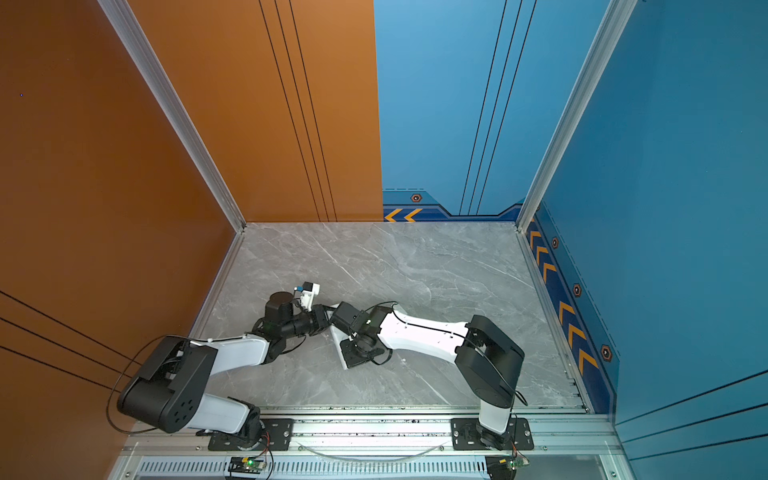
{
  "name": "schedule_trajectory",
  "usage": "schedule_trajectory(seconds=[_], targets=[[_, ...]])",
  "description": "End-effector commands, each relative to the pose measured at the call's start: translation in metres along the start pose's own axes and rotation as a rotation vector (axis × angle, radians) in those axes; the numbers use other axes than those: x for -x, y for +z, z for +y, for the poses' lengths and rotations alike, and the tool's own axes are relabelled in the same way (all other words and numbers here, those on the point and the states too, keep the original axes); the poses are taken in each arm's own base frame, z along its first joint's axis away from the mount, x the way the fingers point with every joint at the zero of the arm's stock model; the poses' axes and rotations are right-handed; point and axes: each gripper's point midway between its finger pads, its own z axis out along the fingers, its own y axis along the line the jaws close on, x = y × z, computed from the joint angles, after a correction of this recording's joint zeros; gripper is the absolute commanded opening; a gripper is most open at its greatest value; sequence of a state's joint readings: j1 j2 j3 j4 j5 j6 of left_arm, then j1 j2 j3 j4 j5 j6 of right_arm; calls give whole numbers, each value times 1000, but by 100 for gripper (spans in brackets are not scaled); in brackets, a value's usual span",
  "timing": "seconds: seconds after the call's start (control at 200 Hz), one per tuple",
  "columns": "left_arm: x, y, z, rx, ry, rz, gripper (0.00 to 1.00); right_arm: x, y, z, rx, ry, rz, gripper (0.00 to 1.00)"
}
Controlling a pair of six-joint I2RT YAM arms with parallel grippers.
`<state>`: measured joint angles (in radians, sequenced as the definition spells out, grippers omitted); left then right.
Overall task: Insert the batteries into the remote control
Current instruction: 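Lower the battery into the compartment and open the right gripper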
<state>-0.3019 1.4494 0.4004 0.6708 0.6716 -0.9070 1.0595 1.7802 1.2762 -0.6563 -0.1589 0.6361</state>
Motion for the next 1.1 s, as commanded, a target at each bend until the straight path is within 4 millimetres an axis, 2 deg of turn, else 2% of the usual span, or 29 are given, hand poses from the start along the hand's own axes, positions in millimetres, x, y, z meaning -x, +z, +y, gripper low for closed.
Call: schedule_trajectory(seconds=[0.0, 0.476, 1.096], targets=[[1, -1, -14, -55, 14, 10, 0, 8, 0, 3, 10, 7, -6, 0], [0, -1, -17, -64, 16, 16, 0, 10, 1, 2, 9, 6, -5, 4], [0, 0, -19, -68, 15, 19, 0, 13, -4, 0, 2, 12, -29, 20]])
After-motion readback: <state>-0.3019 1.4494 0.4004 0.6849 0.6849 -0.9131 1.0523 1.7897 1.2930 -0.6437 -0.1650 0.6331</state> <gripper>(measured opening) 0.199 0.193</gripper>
